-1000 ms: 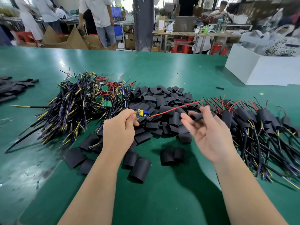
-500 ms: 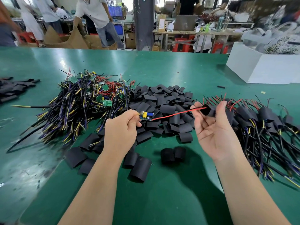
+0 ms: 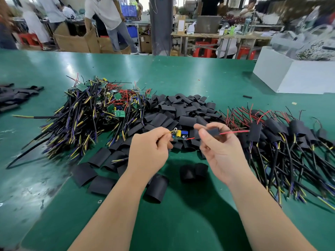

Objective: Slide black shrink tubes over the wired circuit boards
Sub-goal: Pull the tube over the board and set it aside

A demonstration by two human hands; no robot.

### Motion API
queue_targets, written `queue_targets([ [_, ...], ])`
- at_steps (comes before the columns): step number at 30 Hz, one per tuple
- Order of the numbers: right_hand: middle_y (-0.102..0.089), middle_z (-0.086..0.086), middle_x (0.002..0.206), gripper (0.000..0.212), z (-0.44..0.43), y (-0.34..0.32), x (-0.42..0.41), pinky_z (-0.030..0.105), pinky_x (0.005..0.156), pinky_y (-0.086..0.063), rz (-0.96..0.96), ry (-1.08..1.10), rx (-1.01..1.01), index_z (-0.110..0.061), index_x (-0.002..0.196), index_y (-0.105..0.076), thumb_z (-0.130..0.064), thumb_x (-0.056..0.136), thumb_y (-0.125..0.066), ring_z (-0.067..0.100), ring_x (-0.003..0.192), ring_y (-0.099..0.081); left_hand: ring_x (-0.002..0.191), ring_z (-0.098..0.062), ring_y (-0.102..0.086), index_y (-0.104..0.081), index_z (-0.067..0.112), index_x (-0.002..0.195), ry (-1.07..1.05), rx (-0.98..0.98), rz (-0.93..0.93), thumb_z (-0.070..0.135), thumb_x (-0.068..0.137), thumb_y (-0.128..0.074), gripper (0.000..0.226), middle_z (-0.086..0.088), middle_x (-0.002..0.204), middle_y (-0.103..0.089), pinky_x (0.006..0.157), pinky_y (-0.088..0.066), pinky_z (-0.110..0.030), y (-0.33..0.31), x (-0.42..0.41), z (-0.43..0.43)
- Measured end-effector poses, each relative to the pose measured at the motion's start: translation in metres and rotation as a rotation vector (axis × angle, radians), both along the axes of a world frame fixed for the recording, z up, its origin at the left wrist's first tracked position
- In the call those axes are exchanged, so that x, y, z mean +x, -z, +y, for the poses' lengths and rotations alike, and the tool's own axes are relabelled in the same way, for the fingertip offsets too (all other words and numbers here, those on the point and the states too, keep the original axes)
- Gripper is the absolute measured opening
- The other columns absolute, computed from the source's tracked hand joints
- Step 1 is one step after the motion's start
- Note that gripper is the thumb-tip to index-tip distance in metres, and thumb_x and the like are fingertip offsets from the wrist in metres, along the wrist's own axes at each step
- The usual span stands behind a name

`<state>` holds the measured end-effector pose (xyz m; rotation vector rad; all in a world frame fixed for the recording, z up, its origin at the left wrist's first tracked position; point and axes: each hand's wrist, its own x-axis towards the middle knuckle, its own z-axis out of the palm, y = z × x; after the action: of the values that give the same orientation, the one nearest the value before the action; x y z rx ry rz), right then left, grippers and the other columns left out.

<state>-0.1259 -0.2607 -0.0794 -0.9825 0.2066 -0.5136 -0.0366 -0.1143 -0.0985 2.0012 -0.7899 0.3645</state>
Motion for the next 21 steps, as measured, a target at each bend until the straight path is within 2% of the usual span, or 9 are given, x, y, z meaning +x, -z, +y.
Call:
queue_targets([
  [3,-0.071,0.014,0.100,0.015,0.003,0.001,0.000,0.018,0.057,-0.047,-0.044,-0.067,0.018,-0.016,0.079,-0.065,-0.010,0.067,-0.071,0.010,0.060,-0.054,0.060,0.001,-0.058,-0.068,0.023,0.083,0.031,-0.032,0.063,0.021,0.091,-0.052,0.018,0.017,0.065,-0.067,0.054,-0.037,-0.008,0.000,-0.005,-0.004],
  [5,-0.071,0.013,0.103,0.015,0.002,0.000,-0.001,0.019,0.061,-0.049,-0.070,-0.104,0.000,-0.016,0.082,-0.069,-0.013,0.068,-0.071,0.011,0.062,-0.056,0.062,0.001,-0.058,-0.066,0.025,0.080,0.049,-0.058,0.099,0.016,0.092,-0.054,0.019,0.017,0.066,-0.067,0.054,-0.039,-0.009,-0.002,-0.007,-0.006],
  [9,-0.071,0.011,0.106,0.026,-0.001,0.002,-0.001,0.018,0.062,-0.051,-0.068,-0.102,-0.048,-0.009,0.100,-0.066,-0.014,0.074,-0.065,0.011,0.065,-0.062,0.055,0.000,-0.056,-0.065,0.027,0.076,0.061,-0.093,0.157,0.011,0.094,-0.054,0.026,0.016,0.065,-0.068,0.051,-0.038,-0.010,-0.005,-0.008,-0.005],
  [13,-0.073,0.009,0.104,0.022,-0.002,0.001,-0.001,0.015,0.058,-0.052,-0.074,-0.118,-0.010,-0.011,0.097,-0.069,-0.016,0.077,-0.062,0.008,0.063,-0.066,0.046,-0.012,-0.050,-0.066,0.028,0.076,0.106,-0.125,0.207,0.012,0.095,-0.054,0.028,0.016,0.066,-0.069,0.044,-0.039,-0.023,-0.007,-0.011,-0.006],
  [16,-0.074,0.008,0.103,0.018,-0.001,0.000,-0.002,0.015,0.056,-0.052,-0.080,-0.125,-0.018,-0.015,0.089,-0.075,-0.017,0.076,-0.062,0.008,0.062,-0.067,0.040,-0.003,-0.043,-0.063,0.032,0.074,0.112,-0.138,0.223,0.010,0.094,-0.054,0.030,0.014,0.064,-0.069,0.042,-0.029,-0.010,-0.008,-0.014,-0.007],
  [21,-0.074,0.012,0.099,0.027,-0.003,0.000,-0.004,0.020,0.057,-0.052,-0.045,-0.054,-0.225,-0.009,0.095,-0.069,-0.019,0.070,-0.070,0.017,0.063,-0.068,0.040,0.000,-0.041,-0.065,0.029,0.078,0.115,-0.182,0.237,0.009,0.095,-0.054,0.028,0.015,0.066,-0.070,0.043,-0.029,-0.010,-0.009,-0.012,-0.005],
])
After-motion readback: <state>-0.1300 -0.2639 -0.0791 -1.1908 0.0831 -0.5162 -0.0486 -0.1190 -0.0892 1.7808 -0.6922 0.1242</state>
